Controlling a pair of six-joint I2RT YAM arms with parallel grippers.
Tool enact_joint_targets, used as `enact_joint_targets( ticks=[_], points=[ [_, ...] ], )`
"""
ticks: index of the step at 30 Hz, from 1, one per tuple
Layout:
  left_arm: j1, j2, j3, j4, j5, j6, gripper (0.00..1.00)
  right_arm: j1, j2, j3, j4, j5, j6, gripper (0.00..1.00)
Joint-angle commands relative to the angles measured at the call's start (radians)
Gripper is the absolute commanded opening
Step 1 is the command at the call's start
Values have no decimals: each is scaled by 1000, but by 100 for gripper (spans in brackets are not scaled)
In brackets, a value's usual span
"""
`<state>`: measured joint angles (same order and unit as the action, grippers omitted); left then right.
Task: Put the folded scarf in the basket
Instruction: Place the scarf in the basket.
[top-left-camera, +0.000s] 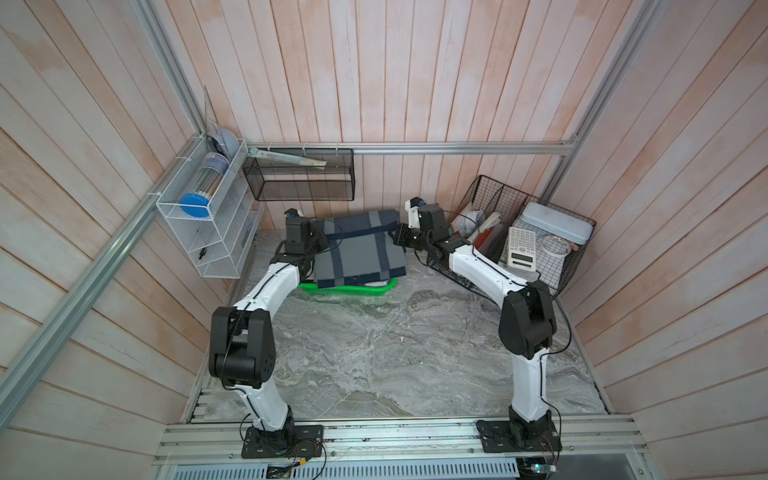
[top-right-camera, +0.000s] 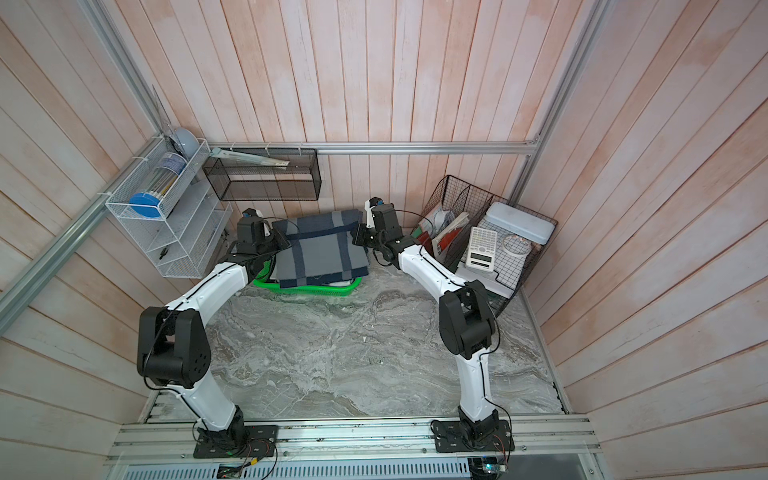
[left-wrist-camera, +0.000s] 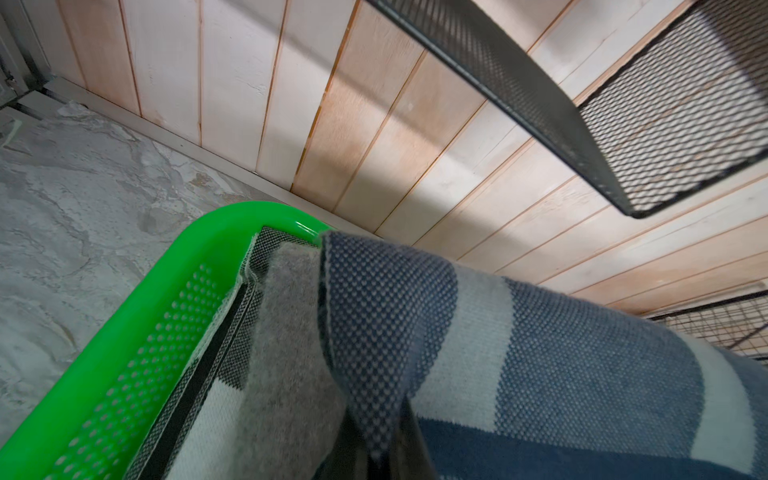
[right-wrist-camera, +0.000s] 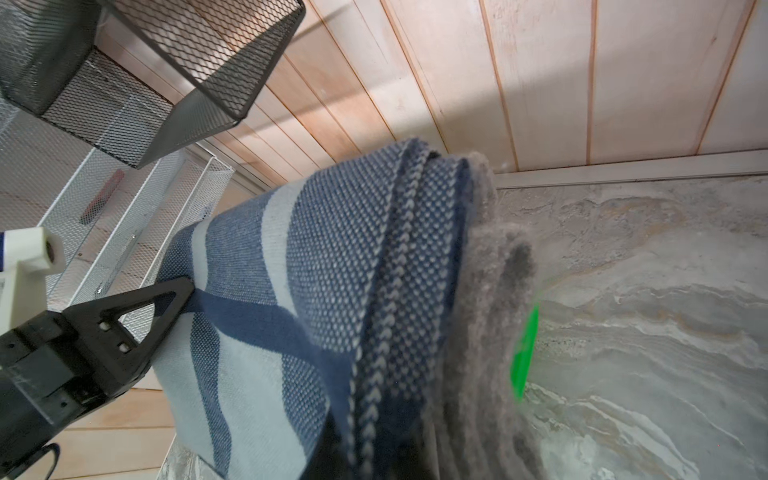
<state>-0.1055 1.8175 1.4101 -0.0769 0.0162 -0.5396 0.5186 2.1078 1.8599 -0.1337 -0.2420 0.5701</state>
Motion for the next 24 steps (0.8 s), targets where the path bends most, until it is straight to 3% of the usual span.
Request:
enact_joint_targets(
  ticks=[1,2,3,4,5,7,12,15,19,24],
  points=[
    [21,53,98,-3,-20,65,0,-23,37,76,-39,7,-14,14],
    [21,69,122,-14,-17,81,7,-23,45,88,-42,2,-14,27],
    [21,72,132,-24,-16,91,22,-23,51,98,-46,-2,-17,39],
    [21,68,131,-27,-17,95,57,-23,51,107,-53,-6,-21,52],
    [21,53,119,-24,-19,96,78,-23,44,109,-60,-9,-25,63],
    [21,-1,63,0,-25,95,100,-23,9,79,-58,-14,-32,72],
    [10,-234,-152,81,-52,141,100,-23,-231,-223,103,22,-26,89],
    [-38,-420,-330,148,-141,212,100,-20,-429,-477,213,99,-41,97],
    [-121,-625,-601,328,-243,333,100,-15,-721,-850,382,282,-92,98],
    [-120,-762,-824,425,-364,363,100,-5,-1061,-1189,404,541,-335,98]
  ],
)
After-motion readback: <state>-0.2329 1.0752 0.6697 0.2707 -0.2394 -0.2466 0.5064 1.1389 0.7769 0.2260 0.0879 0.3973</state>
